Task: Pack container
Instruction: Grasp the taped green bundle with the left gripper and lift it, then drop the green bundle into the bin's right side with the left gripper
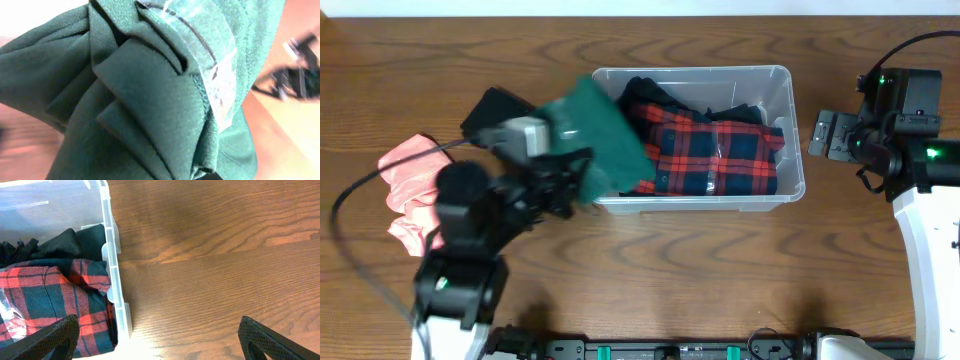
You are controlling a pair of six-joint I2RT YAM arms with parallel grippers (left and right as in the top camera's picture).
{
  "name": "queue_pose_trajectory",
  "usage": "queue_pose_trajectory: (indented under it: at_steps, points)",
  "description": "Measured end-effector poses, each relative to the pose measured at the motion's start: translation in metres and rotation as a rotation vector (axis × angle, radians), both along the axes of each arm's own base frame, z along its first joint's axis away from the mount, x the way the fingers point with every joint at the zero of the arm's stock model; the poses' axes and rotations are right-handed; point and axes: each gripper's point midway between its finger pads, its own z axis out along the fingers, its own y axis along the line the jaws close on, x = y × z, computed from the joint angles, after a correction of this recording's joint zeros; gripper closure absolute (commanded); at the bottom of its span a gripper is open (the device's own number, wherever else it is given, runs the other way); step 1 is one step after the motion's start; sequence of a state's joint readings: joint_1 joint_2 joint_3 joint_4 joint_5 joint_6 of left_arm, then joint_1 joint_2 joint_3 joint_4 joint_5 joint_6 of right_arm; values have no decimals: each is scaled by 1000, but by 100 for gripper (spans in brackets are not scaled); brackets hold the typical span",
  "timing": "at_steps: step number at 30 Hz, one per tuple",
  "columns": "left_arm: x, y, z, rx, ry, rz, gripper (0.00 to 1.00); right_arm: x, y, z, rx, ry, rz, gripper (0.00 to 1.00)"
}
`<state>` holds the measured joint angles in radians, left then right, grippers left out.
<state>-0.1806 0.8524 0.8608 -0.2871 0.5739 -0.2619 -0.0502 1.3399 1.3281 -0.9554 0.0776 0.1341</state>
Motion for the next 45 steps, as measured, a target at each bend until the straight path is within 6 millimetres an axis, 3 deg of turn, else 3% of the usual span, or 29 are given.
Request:
queue_pose_trajectory:
  at_steps: [5,10,13,16,20,25,26,27,28,29,33,37,42,45]
  points:
    - [16,-77,-19,51,117,-201,94,-7,-20,-2,-10,18,-93,1]
    - [36,-142,-26,97,149,-334,94,-23,-84,-3,6,14,-314,1]
    - [51,-171,-35,106,152,-378,94,-34,-110,-3,20,12,-398,1]
    - [65,-191,-55,112,161,-396,94,-36,-115,-3,27,12,-416,1]
    - [79,-207,-103,129,242,-394,94,-35,-112,-4,41,10,-406,1]
    - [78,-222,-157,169,342,-409,93,-34,-112,-5,45,15,-403,1]
    - [76,-225,-163,174,350,-416,89,-34,-112,-6,46,18,-403,1]
    - [73,-227,-166,178,357,-422,77,-34,-112,-8,47,24,-403,1]
    - [72,-229,-168,180,361,-426,54,-34,-112,-9,48,27,-403,1]
    - [70,-229,-168,184,362,-430,41,-33,-112,-10,49,32,-403,1]
    - [65,-226,-170,198,393,-437,13,-31,-111,-15,59,47,-397,1]
    - [59,-204,-154,253,399,-388,1,-14,-93,-11,113,0,-268,1]
    - [73,-135,-87,295,304,-163,2,13,-33,-1,165,-65,51,29]
    - [79,-77,-45,291,253,3,2,24,18,5,165,-93,263,45]
